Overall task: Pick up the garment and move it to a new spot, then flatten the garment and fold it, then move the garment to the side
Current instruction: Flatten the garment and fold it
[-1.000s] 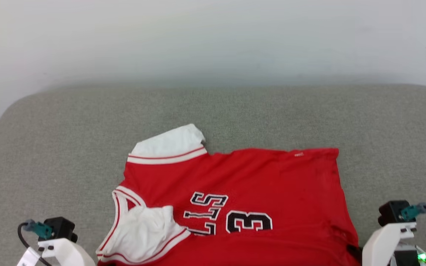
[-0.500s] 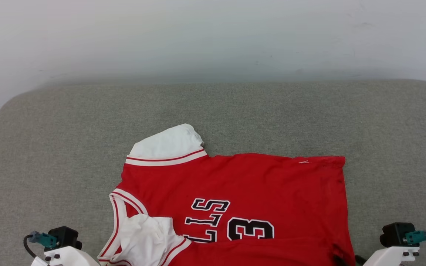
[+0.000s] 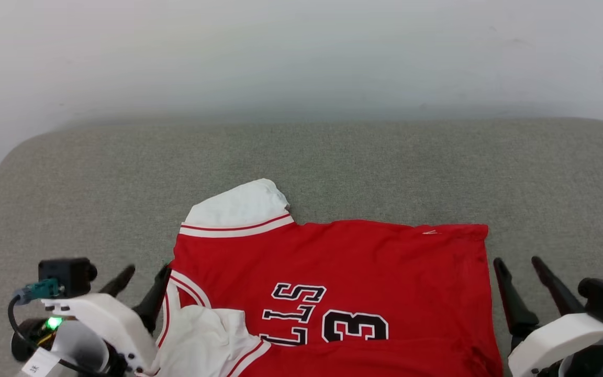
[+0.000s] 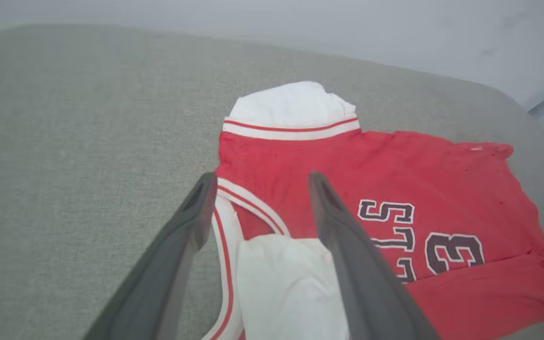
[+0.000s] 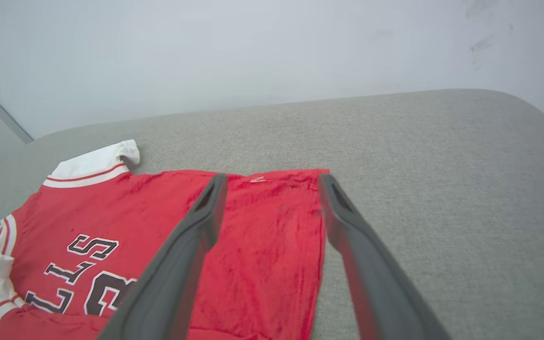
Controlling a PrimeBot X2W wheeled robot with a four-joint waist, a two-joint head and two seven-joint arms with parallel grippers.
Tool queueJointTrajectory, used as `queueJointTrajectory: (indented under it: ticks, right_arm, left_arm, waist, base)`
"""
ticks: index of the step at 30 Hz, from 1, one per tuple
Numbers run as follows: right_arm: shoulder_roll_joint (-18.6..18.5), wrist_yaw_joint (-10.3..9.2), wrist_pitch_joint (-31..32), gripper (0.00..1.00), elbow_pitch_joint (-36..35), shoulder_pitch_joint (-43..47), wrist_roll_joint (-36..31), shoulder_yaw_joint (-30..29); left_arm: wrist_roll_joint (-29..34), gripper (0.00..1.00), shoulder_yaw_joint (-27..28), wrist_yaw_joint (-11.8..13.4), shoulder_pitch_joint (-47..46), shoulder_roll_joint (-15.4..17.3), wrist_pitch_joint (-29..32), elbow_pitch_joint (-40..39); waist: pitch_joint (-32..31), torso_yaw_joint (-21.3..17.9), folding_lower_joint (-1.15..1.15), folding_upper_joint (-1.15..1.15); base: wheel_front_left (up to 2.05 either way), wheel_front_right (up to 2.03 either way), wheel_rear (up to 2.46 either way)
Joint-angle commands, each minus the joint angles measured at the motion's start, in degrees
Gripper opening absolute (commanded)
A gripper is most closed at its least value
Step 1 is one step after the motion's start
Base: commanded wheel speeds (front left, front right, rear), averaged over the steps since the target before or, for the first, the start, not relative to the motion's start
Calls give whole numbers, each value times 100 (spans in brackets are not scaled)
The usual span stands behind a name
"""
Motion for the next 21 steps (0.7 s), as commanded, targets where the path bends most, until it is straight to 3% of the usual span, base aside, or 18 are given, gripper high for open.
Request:
queueJointTrajectory:
  ticks: [1,8,14,21]
  right_arm:
    - [38,-2,-150,100,-39,-110,-58,-57]
    - [123,-2,-345,100,-245,-383,-246,-256]
    - [210,-2,-340,100,-655,-734,-406,-394]
    - [290,-2,-265,100,-900,-1103,-537,-328]
  left_arm:
    - [188,100,44,-52,-160,-135,-324,44]
    - [646,100,188,-151,-644,-523,-1227,239]
    - [892,100,350,-245,-1213,-786,-1563,559]
    - [764,100,377,-856,-2264,-858,-1244,1252]
  waist:
    - [82,6,0,0]
    - [476,-34,0,0]
    - [1102,-166,0,0]
    - [1641,-446,0,0]
  base:
    - [0,0,0]
    - [0,0,0]
    - [0,0,0]
    - [0,0,0]
